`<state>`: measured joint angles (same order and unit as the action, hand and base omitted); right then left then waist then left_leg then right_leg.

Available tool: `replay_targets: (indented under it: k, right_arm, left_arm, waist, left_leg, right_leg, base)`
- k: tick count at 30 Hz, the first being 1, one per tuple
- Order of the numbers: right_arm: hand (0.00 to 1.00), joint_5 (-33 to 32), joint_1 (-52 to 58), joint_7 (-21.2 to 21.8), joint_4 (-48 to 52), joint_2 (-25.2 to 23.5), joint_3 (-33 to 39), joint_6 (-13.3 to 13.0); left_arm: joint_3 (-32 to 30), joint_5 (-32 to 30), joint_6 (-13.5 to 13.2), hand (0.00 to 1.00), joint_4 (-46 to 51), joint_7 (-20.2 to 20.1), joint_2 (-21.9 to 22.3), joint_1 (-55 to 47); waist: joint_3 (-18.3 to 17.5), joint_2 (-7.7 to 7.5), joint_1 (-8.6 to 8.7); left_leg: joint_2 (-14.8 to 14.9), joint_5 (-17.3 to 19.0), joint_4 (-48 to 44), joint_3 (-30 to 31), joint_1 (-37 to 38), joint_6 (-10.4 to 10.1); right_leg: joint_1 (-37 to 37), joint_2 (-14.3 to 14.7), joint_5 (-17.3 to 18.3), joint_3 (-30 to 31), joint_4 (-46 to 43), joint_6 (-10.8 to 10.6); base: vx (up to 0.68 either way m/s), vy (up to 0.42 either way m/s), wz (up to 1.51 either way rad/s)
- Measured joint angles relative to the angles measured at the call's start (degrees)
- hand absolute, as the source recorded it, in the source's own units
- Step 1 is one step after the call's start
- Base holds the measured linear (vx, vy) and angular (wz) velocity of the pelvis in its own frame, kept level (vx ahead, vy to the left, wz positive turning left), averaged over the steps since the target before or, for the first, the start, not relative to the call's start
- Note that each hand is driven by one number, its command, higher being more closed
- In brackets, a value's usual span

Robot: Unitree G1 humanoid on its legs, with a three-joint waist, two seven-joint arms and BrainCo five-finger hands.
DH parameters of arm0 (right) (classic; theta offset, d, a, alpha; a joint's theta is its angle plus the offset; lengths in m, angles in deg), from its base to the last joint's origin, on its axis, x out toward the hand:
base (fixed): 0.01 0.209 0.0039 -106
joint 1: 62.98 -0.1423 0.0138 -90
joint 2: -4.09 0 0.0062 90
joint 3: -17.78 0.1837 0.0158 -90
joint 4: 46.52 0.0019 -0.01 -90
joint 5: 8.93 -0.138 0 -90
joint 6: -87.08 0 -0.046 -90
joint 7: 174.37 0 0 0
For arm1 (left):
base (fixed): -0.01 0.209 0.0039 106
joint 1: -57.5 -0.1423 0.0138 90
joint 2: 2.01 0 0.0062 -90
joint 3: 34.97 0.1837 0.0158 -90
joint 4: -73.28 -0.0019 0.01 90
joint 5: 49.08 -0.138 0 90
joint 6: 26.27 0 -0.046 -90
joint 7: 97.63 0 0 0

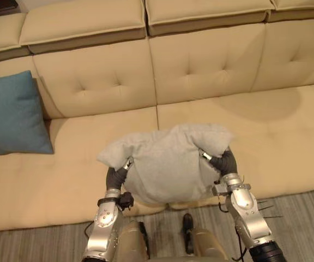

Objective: Pick up cushions and gather them together orderly.

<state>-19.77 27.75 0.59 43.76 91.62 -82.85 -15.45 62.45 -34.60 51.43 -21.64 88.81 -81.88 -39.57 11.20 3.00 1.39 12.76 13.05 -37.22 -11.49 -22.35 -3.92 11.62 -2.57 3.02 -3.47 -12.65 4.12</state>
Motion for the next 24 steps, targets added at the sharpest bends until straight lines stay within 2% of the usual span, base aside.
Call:
replay_targets:
  k: [1, 2, 3, 5, 6, 9, 13, 15, 19, 20, 24]
  right_arm:
    - [1.0, 0.0, 0.6, 0.1, 0.0, 0.0, 0.5, 0.0]
    - [1.0, 0.0, 1.3, 0.1, 0.2, 0.3, 1.0, 0.0]
    - [1.0, 0.0, 1.5, 0.1, 0.1, -0.9, 1.6, 0.4]
    - [1.0, 0.1, 1.3, 0.0, 0.2, -2.5, 1.9, 0.5]
    - [1.0, 0.3, 0.7, 0.0, 0.2, -3.2, 1.9, 0.5]
    - [1.0, 2.0, -3.0, -0.5, 0.1, -5.0, 1.7, 0.6]
    - [1.0, 2.2, -12.2, -2.7, -2.1, -5.7, 1.7, 0.5]
    - [1.0, 2.4, -21.1, -5.6, -6.8, -5.6, 2.1, 0.4]
    - [1.0, 3.6, -36.5, -9.9, -15.7, -5.5, 4.2, 0.1]
    - [1.0, 4.6, -42.1, -11.7, -18.8, -5.0, 4.5, 0.1]
    - [1.0, 6.1, -55.1, -15.0, -24.9, -4.0, 6.7, 0.2]
  left_arm:
    - [0.4, 0.0, 0.0, 1.0, 0.0, -0.1, 0.0, 0.4]
    - [1.2, 0.0, -0.1, 1.0, 0.1, 0.0, 0.0, 0.5]
    - [1.4, -0.1, 0.1, 1.0, -0.2, 0.0, -0.8, 1.4]
    - [1.5, -0.1, 0.5, 1.0, -0.1, 0.0, -2.2, 2.6]
    - [1.3, -0.1, 0.7, 1.0, 0.0, 0.2, -2.7, 2.7]
    - [0.4, -0.2, 0.7, 1.0, 2.2, 1.5, -4.0, 2.8]
    - [-1.5, -0.5, 0.6, 1.0, 4.1, 3.9, -5.5, 8.5]
    - [-1.7, -0.9, 0.6, 1.0, 1.3, 7.1, -7.6, 17.2]
    - [-2.9, -2.5, 0.6, 1.0, -8.8, 12.7, -10.0, 34.8]
    - [-3.1, -3.0, 0.6, 1.0, -13.0, 14.9, -11.2, 41.4]
    - [-3.5, -3.5, 0.5, 1.0, -20.5, 18.9, -13.7, 56.2]
  waist:
    - [-0.4, 0.63, 0.02]
    - [-1.2, 2.54, 0.11]
    - [-1.3, 2.13, 0.52]
    - [-1.4, 0.46, 0.85]
    - [-1.6, -0.11, 0.23]
    - [-1.7, -0.19, -0.85]
    - [-1.8, -0.24, -1.21]
    - [-1.7, -0.22, -1.62]
    - [-1.6, -0.26, -2.31]
    - [-0.5, -0.27, -2.33]
    - [3.4, -0.21, -2.52]
  left_leg:
    - [-1.2, -4.4, 11.5, -0.3, 1.9, -1.0]
    - [-0.4, -11.1, 17.7, 0.3, 2.5, -0.9]
    - [-1.1, -8.6, 18.7, 0.3, 3.4, -0.2]
    - [-3.4, -10.1, 22.2, -0.4, 4.4, 0.9]
    - [-4.7, -10.4, 24.1, -1.8, 5.8, 1.5]
    - [-6.1, -10.8, 27.4, -3.9, 9.1, 2.0]
    - [-5.8, -12.5, 31.0, -5.0, 10.1, 2.4]
    - [-5.6, -14.7, 33.7, -5.2, 9.9, 2.3]
    - [-5.6, -17.5, 35.0, -4.5, 5.3, 2.5]
    - [-5.6, -18.5, 35.1, -4.1, 4.0, 2.3]
    - [-5.6, -21.1, 35.7, -2.7, 0.2, 2.0]
  right_leg:
    - [-0.7, -0.3, 1.2, -0.4, -0.2, -2.2]
    - [-1.5, 0.9, 2.9, -0.3, -0.3, -4.7]
    - [-1.6, 0.3, 4.0, 0.1, -0.7, -5.9]
    - [-0.4, -1.5, 3.9, 0.8, -1.3, -5.9]
    - [-0.5, -2.5, 3.6, 2.4, -1.1, -6.2]
    - [-2.1, -3.6, 2.2, 4.9, 1.0, -7.6]
    - [-2.3, -2.8, -0.9, 6.2, 4.2, -7.1]
    - [-1.1, -2.4, -2.8, 6.7, 5.3, -6.9]
    - [3.8, -2.1, -3.4, 6.5, 4.9, -6.7]
    - [4.9, -2.1, -3.4, 6.3, 4.7, -6.7]
    - [8.7, -1.7, -3.4, 5.2, 3.9, -6.7]
  base:
    - [0.19, 0.196, -0.13]
    - [0.24, 0.296, -0.05]
    - [0.16, 0.229, 0.1]
    - [0.15, 0.206, 0.13]
    - [0.14, 0.204, -0.13]
    - [0.08, 0.136, -0.25]
    - [0.02, 0.037, -0.19]
    - [-0.04, -0.009, -0.1]
    - [-0.07, -0.012, 0.07]
    - [-0.07, -0.02, 0.12]
    - [-0.15, -0.026, 0.13]
